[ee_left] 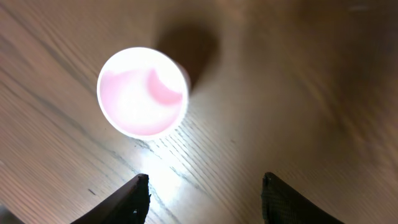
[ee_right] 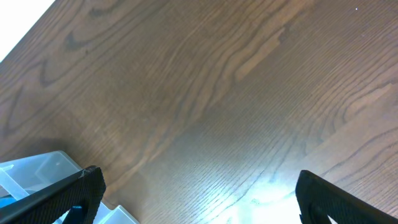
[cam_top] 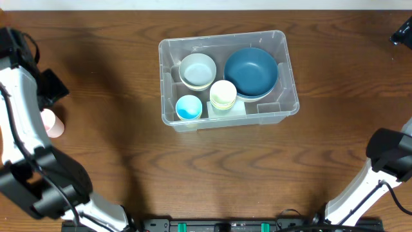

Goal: Pack container
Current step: 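Move the left gripper to the pink cup and grasp its rim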

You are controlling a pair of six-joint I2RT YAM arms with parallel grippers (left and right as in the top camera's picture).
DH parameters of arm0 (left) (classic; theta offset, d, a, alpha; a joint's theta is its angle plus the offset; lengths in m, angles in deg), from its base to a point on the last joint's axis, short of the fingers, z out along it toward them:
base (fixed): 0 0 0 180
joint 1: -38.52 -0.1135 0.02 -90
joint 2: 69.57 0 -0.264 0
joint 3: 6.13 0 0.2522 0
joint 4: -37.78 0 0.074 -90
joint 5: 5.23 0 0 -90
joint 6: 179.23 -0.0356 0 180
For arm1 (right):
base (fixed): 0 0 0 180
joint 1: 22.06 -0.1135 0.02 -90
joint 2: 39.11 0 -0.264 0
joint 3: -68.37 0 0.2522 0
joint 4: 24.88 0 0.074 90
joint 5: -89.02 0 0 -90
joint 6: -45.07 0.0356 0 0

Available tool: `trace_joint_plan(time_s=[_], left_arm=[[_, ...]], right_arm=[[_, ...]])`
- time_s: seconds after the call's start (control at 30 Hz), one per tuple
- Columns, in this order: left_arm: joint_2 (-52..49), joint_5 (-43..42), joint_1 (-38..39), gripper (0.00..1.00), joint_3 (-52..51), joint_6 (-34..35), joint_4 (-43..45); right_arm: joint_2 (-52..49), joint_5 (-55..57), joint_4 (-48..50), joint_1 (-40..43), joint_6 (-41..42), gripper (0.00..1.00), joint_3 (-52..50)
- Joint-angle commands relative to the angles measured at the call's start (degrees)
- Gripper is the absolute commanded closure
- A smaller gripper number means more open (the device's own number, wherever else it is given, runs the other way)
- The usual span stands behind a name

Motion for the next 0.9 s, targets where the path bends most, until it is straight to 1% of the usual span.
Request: trace_joint_plan(time_s=[0.0, 0.2, 0.33, 0.4, 0.43, 0.47, 0.5, 0.53, 0.57, 0.6, 0.8, 0.87], left_arm=[[-5.81, -1.18, -2.19, 0.42, 0.35, 2.86, 0.31], [-14.25, -1.68, -2.99, 0.42, 0.35, 2.84, 0.94], [-16.26, -1.75, -2.99, 0.42, 0.35, 2.89, 1.86], [-16.39, -1.95, -2.99, 0.44, 0.35, 2.89, 2.43], [-16.37, -1.97, -2.99, 0.50, 0.35, 2.86, 2.69], [-16.31, -2.40, -2.99, 0.65, 0.35, 2.86, 2.71], [-16.31, -3.13, -3.02, 0.75, 0.37, 2.86, 2.89], [-16.26, -3.72, -2.99, 0.80, 0.37, 2.86, 2.86], [-16.17, -4.59, -2.99, 0.90, 0.37, 2.84, 2.86], [-16.06, -5.40, -2.99, 0.94, 0.37, 2.84, 2.86], [-13.14, -11.89, -2.73, 0.94, 0.94, 2.51, 1.64], [-11.19, -14.84, -2.29, 0.94, 1.68, 1.01, 1.11]], right_arm=[[0.07, 0.20, -0.15, 0.17, 0.76, 0.01, 0.33], [0.07, 0.22, -0.15, 0.17, 0.76, 0.01, 0.33], [0.07, 0.22, -0.13, 0.17, 0.76, 0.01, 0.33], [0.07, 0.22, -0.15, 0.17, 0.76, 0.01, 0.33], [0.07, 0.22, -0.15, 0.17, 0.76, 0.01, 0.33], [0.07, 0.22, -0.15, 0.17, 0.76, 0.01, 0.33], [0.07, 0.22, -0.15, 0.17, 0.76, 0.01, 0.33], [0.07, 0.22, -0.15, 0.17, 0.76, 0.01, 0.33], [0.07, 0.20, -0.15, 0.17, 0.79, 0.01, 0.33], [0.07, 0.22, -0.15, 0.17, 0.76, 0.01, 0.33], [0.07, 0.22, -0.15, 0.17, 0.76, 0.01, 0.33], [0.07, 0.22, -0.15, 0.17, 0.76, 0.01, 0.33]])
